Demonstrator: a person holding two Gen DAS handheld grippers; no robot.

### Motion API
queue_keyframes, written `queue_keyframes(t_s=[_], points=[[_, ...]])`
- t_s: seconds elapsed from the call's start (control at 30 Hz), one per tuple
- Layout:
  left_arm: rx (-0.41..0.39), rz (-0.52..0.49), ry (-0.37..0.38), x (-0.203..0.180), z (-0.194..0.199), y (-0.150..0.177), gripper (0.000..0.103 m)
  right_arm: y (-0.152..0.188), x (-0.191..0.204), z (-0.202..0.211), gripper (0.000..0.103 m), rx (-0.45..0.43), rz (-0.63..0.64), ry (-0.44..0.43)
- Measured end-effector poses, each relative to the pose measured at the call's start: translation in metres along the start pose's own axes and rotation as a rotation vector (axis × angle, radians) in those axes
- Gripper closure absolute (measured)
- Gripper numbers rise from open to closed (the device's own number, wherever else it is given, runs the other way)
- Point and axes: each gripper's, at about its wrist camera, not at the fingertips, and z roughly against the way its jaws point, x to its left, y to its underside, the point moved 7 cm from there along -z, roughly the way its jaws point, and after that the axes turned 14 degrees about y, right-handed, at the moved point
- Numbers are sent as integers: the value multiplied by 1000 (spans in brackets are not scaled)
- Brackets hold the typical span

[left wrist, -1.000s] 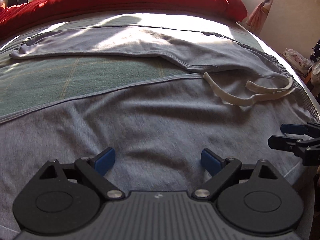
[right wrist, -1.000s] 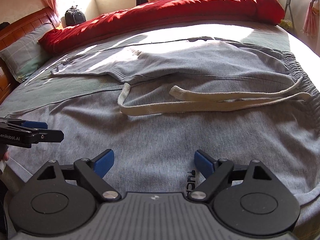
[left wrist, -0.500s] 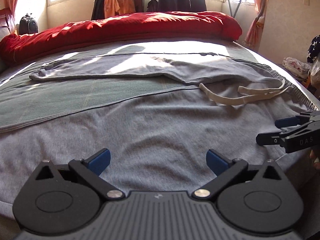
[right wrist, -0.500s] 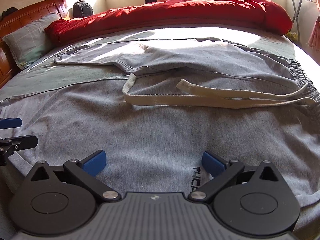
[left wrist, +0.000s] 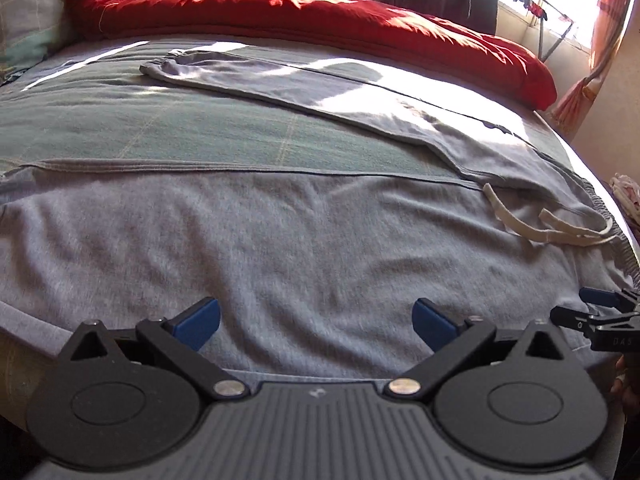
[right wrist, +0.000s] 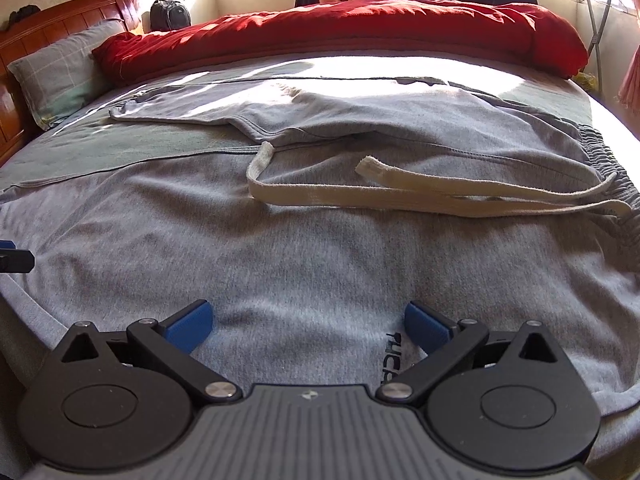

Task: Fold clothes

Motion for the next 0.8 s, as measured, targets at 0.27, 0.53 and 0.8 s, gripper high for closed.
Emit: queue_keyframes(t_s=[0.27, 0.53, 0.8], points=[[-13, 186, -54, 54, 18, -5, 1, 3, 2, 0, 0, -20, 21, 12], [-90, 289, -143, 104, 49, -27, 1, 4, 3, 1, 0, -32, 33, 17], [-81, 363, -163, 171, 41, -31, 1, 4, 6, 1, 0, -28, 42, 44]])
